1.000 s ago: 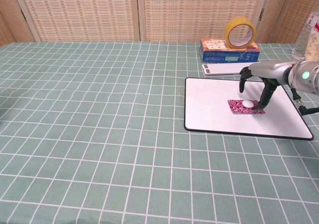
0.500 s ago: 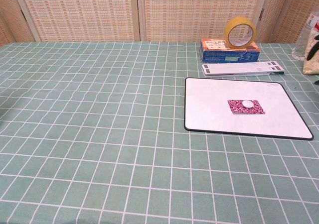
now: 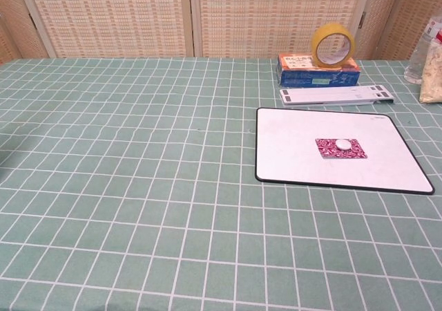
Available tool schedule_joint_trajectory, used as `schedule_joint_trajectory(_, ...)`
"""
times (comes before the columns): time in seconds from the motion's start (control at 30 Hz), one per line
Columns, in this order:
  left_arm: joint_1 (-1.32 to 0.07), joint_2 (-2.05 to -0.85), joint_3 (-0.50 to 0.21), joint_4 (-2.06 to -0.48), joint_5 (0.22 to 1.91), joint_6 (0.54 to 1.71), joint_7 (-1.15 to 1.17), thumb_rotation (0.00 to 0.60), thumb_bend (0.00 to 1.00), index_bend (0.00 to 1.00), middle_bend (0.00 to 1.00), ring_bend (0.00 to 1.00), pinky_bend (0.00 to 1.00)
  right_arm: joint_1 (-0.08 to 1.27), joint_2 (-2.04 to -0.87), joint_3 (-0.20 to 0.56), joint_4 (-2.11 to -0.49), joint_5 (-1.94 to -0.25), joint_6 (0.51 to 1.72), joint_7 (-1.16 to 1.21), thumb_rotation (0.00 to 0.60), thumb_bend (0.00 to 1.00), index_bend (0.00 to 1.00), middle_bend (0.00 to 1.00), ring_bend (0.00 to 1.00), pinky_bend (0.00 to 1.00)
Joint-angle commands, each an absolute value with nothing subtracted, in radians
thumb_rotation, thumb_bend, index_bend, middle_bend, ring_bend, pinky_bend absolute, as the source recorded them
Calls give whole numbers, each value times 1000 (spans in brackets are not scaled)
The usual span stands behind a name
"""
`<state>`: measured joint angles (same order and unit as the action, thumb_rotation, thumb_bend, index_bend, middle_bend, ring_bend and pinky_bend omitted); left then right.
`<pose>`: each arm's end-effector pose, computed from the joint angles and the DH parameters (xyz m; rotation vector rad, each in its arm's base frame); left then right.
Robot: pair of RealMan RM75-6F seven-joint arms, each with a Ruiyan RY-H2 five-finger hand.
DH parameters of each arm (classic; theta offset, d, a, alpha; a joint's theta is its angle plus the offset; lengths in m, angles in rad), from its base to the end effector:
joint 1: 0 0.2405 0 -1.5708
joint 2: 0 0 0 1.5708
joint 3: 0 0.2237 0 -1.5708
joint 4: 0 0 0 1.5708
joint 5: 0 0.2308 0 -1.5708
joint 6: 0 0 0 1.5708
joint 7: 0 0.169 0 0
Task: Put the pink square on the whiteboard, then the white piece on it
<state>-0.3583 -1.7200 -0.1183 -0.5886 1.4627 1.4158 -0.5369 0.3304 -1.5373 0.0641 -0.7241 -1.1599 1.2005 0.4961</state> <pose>-0.3363 0.3180 0.0680 -1.3393 -0.8686 -1.1624 -0.4122 -0.3037 0.1201 1.1004 -1.0535 0.8904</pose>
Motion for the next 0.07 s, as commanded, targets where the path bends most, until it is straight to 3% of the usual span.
schedule_joint_trajectory(0.03, -360, -1722, -118, -587, 1463, 1415, -533, 600, 226, 0, 2, 0, 0, 324, -1550, 78, -703, -1185, 1188, 519, 600, 47, 315, 0, 0, 0)
schedule_joint_trajectory(0.07, -362, -1723, -118, -589, 1463, 1413, -532, 600, 226, 0, 3, 0, 0, 322, -1553, 81, -697, -1195, 1187, 523, 600, 47, 315, 0, 0, 0)
